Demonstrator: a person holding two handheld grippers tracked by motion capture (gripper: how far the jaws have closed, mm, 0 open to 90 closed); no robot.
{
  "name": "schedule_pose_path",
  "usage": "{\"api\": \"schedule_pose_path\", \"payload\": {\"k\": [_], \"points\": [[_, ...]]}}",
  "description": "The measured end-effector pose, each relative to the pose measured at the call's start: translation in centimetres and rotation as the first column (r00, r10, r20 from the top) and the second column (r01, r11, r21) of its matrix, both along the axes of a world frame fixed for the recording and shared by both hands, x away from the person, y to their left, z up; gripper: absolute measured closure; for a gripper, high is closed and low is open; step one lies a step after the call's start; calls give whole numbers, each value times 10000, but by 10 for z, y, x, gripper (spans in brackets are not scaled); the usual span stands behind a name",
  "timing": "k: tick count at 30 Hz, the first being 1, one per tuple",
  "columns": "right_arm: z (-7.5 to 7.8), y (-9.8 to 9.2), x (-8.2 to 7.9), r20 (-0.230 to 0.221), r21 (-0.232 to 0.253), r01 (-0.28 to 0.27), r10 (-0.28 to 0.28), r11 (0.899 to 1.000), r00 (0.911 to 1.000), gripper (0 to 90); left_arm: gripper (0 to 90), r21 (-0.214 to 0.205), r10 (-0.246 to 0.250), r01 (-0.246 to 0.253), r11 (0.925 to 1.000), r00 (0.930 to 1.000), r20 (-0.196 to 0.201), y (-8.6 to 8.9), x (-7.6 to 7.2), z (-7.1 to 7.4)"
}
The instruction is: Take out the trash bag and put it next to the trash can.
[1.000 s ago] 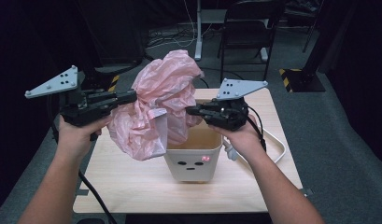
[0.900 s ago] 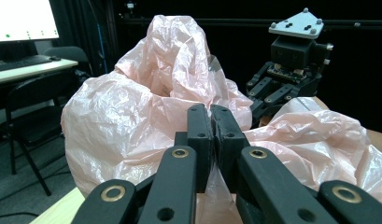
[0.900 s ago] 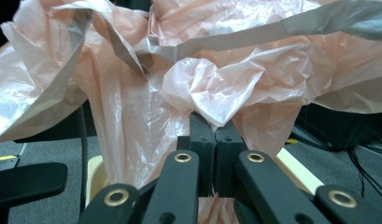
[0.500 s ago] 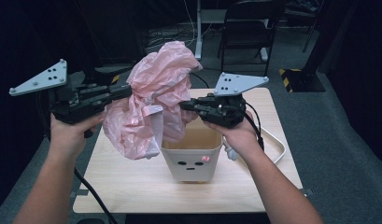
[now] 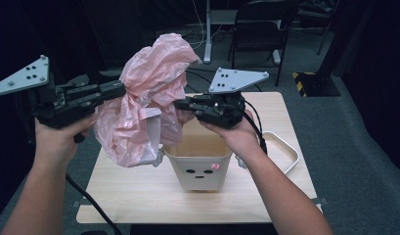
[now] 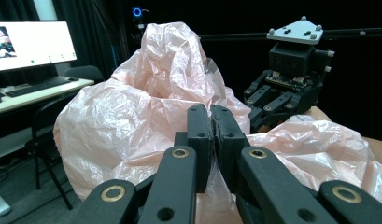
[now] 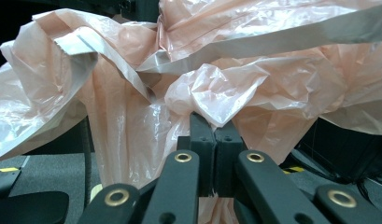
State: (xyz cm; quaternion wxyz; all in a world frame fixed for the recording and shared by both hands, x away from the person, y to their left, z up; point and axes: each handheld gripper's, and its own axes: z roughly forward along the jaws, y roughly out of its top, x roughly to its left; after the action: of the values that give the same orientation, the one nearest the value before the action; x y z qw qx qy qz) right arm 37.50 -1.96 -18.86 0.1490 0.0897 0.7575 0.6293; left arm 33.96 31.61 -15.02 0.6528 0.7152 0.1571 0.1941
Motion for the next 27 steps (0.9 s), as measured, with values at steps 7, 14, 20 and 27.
{"api": "schedule_pose_path", "payload": {"k": [7,14,20,27], "points": [[3,13,3,36,-110,-136,136,9998,9999,889,874,85,298,-298,9995,9996,-5,10,-4,2],[4,24,6,53,-131,-399,400,9991,9992,889,874,93,582,-582,9983,9983,40,21,-10,4],[1,35,7,-14,-246,-613,613,9978,9981,889,874,39,815,-815,9967,9967,-14,29,-14,2],[-3,46,11,-135,-376,-833,828,9958,9965,888,874,-39,1044,-1045,9945,9944,-153,38,-16,-4]]}}
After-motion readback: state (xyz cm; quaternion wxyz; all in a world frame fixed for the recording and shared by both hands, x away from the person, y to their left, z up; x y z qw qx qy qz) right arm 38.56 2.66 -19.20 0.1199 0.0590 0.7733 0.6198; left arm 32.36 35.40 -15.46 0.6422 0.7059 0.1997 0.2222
